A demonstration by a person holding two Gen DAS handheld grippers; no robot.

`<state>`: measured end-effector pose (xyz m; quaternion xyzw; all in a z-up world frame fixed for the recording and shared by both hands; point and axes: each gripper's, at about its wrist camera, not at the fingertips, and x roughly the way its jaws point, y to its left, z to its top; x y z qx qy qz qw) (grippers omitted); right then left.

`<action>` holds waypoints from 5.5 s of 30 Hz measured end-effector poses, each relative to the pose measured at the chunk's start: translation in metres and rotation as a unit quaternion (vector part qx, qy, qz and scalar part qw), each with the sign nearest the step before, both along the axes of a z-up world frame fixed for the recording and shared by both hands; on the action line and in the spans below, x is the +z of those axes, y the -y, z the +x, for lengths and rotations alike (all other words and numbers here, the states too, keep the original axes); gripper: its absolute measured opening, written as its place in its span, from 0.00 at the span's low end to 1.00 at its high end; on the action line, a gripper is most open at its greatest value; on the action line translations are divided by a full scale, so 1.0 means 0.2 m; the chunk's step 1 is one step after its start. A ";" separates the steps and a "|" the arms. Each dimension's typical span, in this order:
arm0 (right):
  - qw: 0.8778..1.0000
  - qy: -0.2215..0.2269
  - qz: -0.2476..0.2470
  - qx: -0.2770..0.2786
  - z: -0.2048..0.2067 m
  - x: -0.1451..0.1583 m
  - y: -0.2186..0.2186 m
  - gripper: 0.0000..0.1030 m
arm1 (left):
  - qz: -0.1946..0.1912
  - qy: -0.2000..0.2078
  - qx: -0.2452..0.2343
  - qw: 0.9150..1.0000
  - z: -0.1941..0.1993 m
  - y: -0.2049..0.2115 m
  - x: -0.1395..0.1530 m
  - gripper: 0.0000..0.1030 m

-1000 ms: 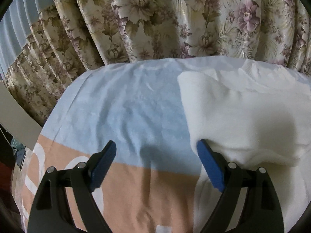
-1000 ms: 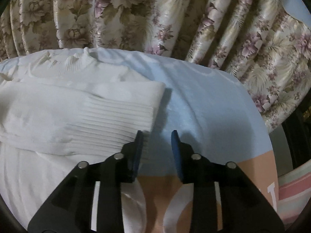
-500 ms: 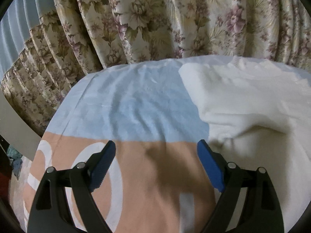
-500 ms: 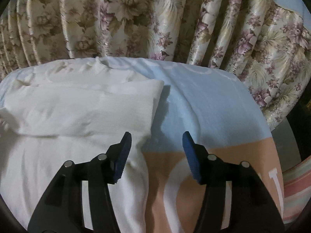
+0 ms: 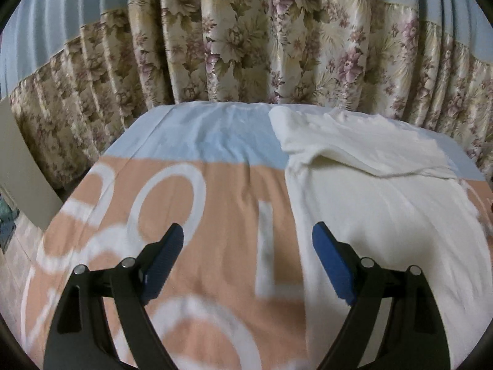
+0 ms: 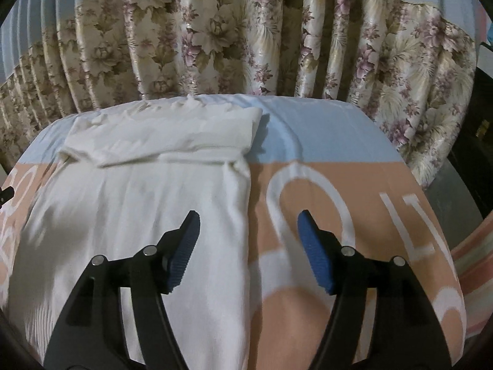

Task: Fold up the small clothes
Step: 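Move both grippers over the ribbed sweater hem, then close the right gripper on the middle of the ribbed hem, then lift the hem and fold it up over the collar, then open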

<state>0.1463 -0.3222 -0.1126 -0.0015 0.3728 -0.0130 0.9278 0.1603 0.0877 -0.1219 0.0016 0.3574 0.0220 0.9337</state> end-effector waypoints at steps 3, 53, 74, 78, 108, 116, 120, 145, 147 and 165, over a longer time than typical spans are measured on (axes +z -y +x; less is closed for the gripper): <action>1.000 0.000 -0.007 0.010 -0.14 -0.02 -0.04 0.67 | -0.010 0.000 0.005 1.000 -0.18 0.02 -0.01 0.84; 0.993 -0.100 0.056 0.033 -0.60 -0.27 -0.16 0.22 | -0.031 -0.096 -0.037 0.994 -0.62 0.25 -0.24 0.84; 0.992 -0.102 0.059 0.032 -0.60 -0.28 -0.17 0.22 | -0.028 -0.120 -0.031 0.992 -0.61 0.33 -0.26 0.73; 0.993 -0.104 0.058 0.027 -0.60 -0.27 -0.17 0.22 | -0.033 -0.106 -0.065 0.992 -0.65 0.39 -0.24 0.29; 0.993 -0.038 0.094 0.058 -0.94 0.24 -0.16 0.08 | -0.086 -0.062 -0.075 0.991 -0.95 0.27 0.27 0.09; 0.993 -0.023 0.099 0.053 -0.82 0.28 -0.16 0.08 | -0.084 -0.055 -0.069 0.993 -0.85 0.28 0.29 0.09; 0.993 -0.016 0.104 0.059 -0.72 0.31 -0.17 0.08 | -0.087 -0.044 -0.059 0.993 -0.76 0.24 0.31 0.09; 0.997 0.004 0.063 0.053 0.33 0.25 -0.12 0.08 | -0.029 0.001 -0.070 0.997 0.33 0.40 0.36 0.10; 0.997 -0.004 0.054 0.053 0.42 0.21 -0.12 0.08 | -0.017 -0.008 -0.069 0.997 0.43 0.43 0.30 0.10; 0.994 -0.097 0.051 0.029 1.08 -0.06 -0.14 0.11 | 0.014 -0.091 -0.048 0.995 1.07 0.47 0.03 0.18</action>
